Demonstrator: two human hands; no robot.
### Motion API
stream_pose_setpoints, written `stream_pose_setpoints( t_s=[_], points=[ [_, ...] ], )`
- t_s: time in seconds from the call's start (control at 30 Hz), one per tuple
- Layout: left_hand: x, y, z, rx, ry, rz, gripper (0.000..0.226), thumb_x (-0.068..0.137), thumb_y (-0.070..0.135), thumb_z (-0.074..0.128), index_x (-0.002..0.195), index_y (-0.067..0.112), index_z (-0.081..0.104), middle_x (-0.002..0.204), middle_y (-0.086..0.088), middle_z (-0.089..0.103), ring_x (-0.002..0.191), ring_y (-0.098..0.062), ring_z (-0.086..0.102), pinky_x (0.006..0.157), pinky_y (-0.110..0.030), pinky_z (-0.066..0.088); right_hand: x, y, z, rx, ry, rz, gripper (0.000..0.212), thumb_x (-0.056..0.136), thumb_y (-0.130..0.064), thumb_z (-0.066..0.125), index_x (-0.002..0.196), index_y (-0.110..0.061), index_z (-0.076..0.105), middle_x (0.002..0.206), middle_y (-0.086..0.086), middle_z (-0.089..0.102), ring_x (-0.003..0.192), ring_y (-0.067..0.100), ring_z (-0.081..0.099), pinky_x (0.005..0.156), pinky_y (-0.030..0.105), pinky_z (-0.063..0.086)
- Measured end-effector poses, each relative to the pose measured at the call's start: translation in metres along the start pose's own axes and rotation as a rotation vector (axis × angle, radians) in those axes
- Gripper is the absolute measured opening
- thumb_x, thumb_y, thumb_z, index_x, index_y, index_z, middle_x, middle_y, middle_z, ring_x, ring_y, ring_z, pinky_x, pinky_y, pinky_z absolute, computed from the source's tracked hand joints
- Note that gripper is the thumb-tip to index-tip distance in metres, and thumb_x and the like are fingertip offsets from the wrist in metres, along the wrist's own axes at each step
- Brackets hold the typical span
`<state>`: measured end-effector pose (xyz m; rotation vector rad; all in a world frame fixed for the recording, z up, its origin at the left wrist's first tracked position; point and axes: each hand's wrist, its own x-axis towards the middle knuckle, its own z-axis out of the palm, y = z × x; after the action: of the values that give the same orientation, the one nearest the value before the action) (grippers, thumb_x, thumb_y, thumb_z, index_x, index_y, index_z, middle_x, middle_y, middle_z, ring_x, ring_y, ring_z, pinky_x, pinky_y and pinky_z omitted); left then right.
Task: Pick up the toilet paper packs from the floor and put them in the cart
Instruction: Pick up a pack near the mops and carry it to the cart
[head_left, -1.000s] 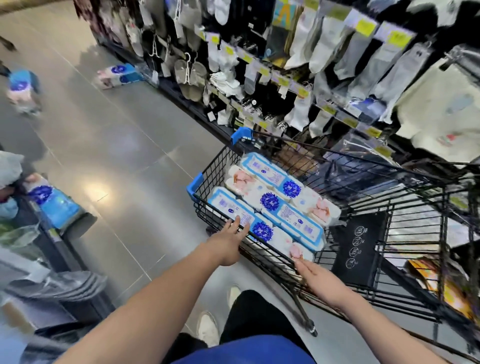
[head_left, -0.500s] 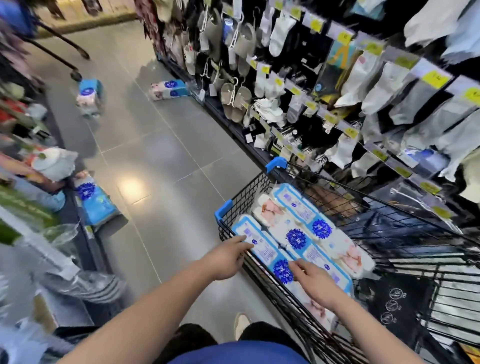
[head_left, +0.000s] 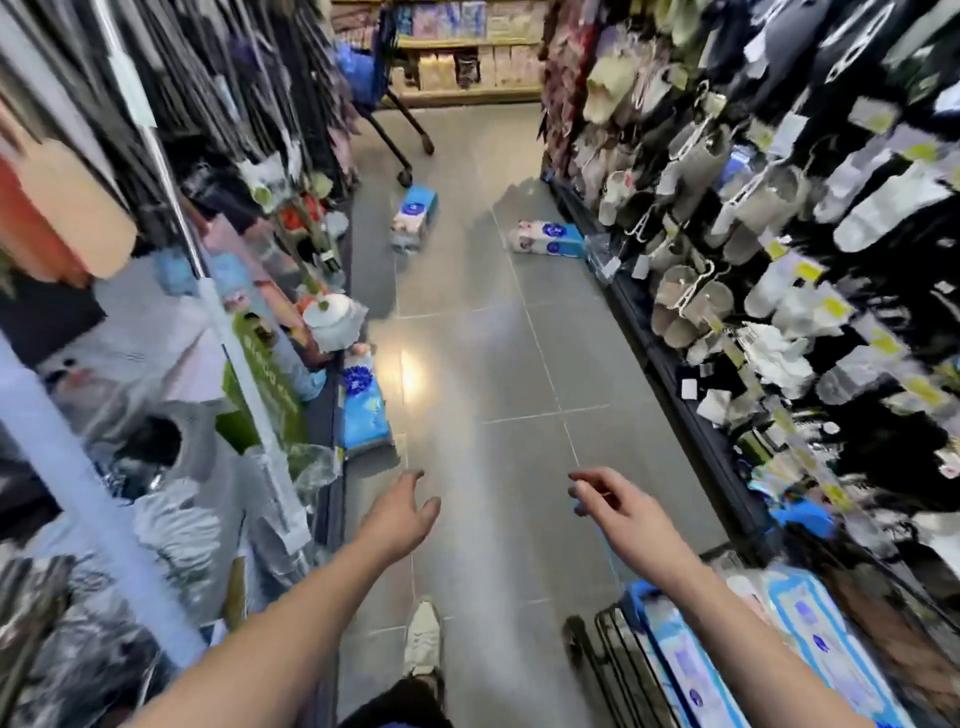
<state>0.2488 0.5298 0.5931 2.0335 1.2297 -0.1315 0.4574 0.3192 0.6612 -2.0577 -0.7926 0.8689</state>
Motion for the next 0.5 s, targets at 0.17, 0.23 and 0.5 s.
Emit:
stream_pose_setpoints(
  t_s=[0.17, 0.23, 0.5],
  points=[
    [0.061, -0.035, -0.070, -0.108, 0.055, -0.087, 0.058, 0.095, 0.031, 0.058, 0.145, 0.006, 0.041, 0.146, -0.015, 0.047, 0.136, -0.029, 0.045, 0.109, -0.033, 0.035, 0.085, -0.068, 0.038, -0.039, -0.058, -0.027, 0.016, 0.101, -0.030, 0.058, 0.114, -0.032, 0.068, 0.099, -0.004, 0.076, 0.091, 0.001, 0.071, 0.073, 0.010, 0.047],
    [0.085, -0.044, -0.091, -0.134, 0.070, -0.112, 0.056, 0.094, 0.029, 0.060, 0.142, 0.006, 0.044, 0.142, -0.017, 0.050, 0.132, -0.031, 0.048, 0.107, -0.032, 0.037, 0.113, -0.088, 0.049, -0.063, -0.074, -0.036, 0.016, 0.100, -0.036, 0.058, 0.113, -0.039, 0.067, 0.101, -0.010, 0.076, 0.092, -0.002, 0.070, 0.077, 0.016, 0.050],
    [0.163, -0.054, -0.134, -0.215, 0.075, -0.160, 0.054, 0.093, 0.027, 0.061, 0.141, 0.009, 0.047, 0.139, -0.015, 0.053, 0.129, -0.028, 0.051, 0.105, -0.029, 0.037, 0.215, -0.143, 0.070, -0.122, -0.145, -0.069, 0.016, 0.100, -0.040, 0.058, 0.112, -0.045, 0.068, 0.098, -0.014, 0.073, 0.093, -0.004, 0.068, 0.076, 0.013, 0.049]
  ],
)
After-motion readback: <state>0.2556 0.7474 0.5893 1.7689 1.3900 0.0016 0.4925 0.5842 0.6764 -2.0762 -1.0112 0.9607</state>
